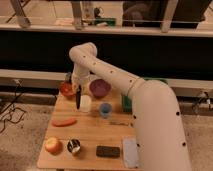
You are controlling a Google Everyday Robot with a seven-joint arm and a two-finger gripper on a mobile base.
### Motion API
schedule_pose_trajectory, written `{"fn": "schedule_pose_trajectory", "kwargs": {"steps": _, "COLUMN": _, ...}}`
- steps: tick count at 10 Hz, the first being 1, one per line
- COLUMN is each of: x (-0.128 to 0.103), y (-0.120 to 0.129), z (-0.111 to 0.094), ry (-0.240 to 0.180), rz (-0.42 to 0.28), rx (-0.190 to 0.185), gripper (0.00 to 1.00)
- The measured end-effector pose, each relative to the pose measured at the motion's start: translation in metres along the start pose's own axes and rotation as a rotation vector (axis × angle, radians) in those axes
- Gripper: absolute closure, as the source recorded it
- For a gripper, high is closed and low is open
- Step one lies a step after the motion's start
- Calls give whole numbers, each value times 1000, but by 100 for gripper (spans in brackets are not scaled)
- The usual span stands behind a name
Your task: Wipe red bowl with brush
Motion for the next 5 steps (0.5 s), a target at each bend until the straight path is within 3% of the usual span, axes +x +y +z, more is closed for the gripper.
{"fn": "schedule_pose_trajectory", "kwargs": {"steps": 5, "x": 0, "y": 0, "z": 0, "ry": 1, "rz": 0, "rx": 1, "gripper": 81}}
